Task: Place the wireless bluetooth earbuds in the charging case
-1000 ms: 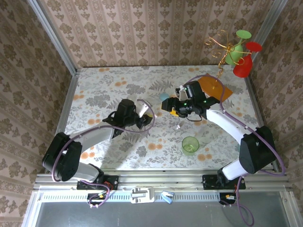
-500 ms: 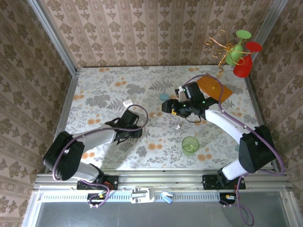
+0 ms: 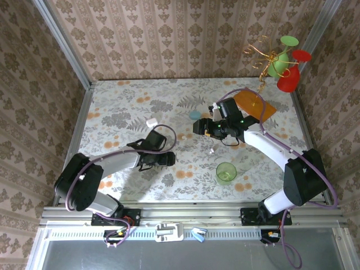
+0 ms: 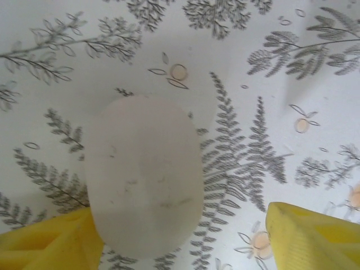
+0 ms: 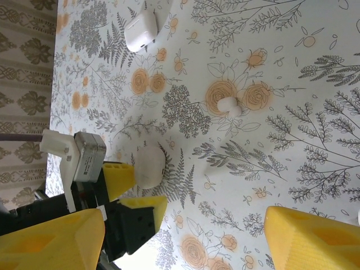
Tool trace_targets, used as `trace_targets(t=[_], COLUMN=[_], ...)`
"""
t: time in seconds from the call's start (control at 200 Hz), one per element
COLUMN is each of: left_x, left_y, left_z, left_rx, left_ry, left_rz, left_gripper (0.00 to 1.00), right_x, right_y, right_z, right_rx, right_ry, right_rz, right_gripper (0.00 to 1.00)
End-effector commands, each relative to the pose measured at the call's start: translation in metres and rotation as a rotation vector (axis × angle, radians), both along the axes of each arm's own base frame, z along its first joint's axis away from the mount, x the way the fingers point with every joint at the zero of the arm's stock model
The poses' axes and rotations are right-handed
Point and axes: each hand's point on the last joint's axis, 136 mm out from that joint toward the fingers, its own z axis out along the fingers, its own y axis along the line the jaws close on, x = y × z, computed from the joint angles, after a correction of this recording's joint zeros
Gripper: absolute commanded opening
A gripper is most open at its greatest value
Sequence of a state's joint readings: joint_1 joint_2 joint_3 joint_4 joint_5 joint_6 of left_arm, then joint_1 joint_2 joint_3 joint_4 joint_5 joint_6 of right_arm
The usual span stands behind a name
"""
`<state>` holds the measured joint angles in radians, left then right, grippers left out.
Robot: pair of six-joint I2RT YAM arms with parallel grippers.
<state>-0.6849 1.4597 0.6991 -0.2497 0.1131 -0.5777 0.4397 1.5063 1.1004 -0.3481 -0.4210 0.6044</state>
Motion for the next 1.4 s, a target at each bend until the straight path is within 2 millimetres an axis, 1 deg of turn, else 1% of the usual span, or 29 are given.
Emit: trace_targets(t=[0.0,0.105,0.235,0.305,0.345,0.44,0.505,0.565,0.67,0.685,0.735,0.805,0.85,0.905,1.0,1.09,1.2,1.32,1.395], left_x=[-0.006,0.004,0.019,0.024,0.026,0.030,0.031,0.034,0.037,0.042,0.044,0.046,0.048,0.048,0.045,0.042,0.041,0.041,0.041], left_y=[-0.018,-0.033,-0.049,-0.053,-0.052,-0.036,-0.017,0.004,0.040,0.050,0.068,0.085,0.093,0.100,0.106,0.108,0.109,0.108,0.108], left_z=[0.014,0.027,0.037,0.039,0.039,0.042,0.047,0.052,0.054,0.054,0.053,0.053,0.054,0.055,0.054,0.050,0.045,0.045,0.045], left_rx=[-0.131,-0.207,-0.279,-0.315,-0.321,-0.309,-0.287,-0.264,-0.247,-0.245,-0.244,-0.245,-0.245,-0.240,-0.232,-0.232,-0.236,-0.238,-0.235], left_ry=[0.036,-0.009,-0.045,-0.047,-0.046,-0.061,-0.089,-0.118,-0.142,-0.150,-0.156,-0.166,-0.174,-0.178,-0.176,-0.163,-0.157,-0.159,-0.161], left_rz=[0.006,-0.010,-0.025,-0.015,-0.003,0.043,0.091,0.138,0.221,0.253,0.301,0.347,0.364,0.374,0.380,0.382,0.390,0.385,0.376], left_gripper=[0.76,0.76,0.76,0.76,0.76,0.76,0.76,0.76,0.76,0.76,0.76,0.76,0.76,0.76,0.77,0.77,0.78,0.78,0.78], right_x=[-0.006,-0.006,-0.008,-0.008,-0.008,-0.007,-0.006,-0.005,-0.006,-0.006,-0.007,-0.008,-0.010,-0.016,-0.021,-0.020,-0.016,-0.010,-0.008], right_y=[-0.002,-0.001,-0.003,-0.005,-0.006,-0.002,0.006,0.014,0.034,0.038,0.050,0.068,0.080,0.094,0.114,0.124,0.132,0.138,0.139], right_z=[-0.007,-0.008,-0.008,-0.008,-0.009,-0.010,-0.011,-0.013,-0.022,-0.023,-0.027,-0.036,-0.039,-0.048,-0.061,-0.073,-0.089,-0.105,-0.114], right_rx=[-0.025,-0.022,-0.041,-0.055,-0.058,-0.054,-0.067,-0.119,-0.253,-0.267,-0.297,-0.325,-0.336,-0.359,-0.385,-0.380,-0.386,-0.401,-0.422], right_ry=[0.008,0.006,-0.009,-0.023,-0.032,-0.068,-0.115,-0.184,-0.309,-0.327,-0.387,-0.444,-0.487,-0.536,-0.627,-0.647,-0.642,-0.620,-0.597], right_rz=[0.006,0.013,0.017,0.015,0.017,0.037,0.071,0.112,0.215,0.232,0.276,0.357,0.410,0.502,0.611,0.657,0.693,0.715,0.727], right_gripper=[0.75,0.76,0.76,0.76,0.76,0.76,0.77,0.78,0.80,0.81,0.82,0.83,0.85,0.88,0.90,0.90,0.88,0.81,0.69])
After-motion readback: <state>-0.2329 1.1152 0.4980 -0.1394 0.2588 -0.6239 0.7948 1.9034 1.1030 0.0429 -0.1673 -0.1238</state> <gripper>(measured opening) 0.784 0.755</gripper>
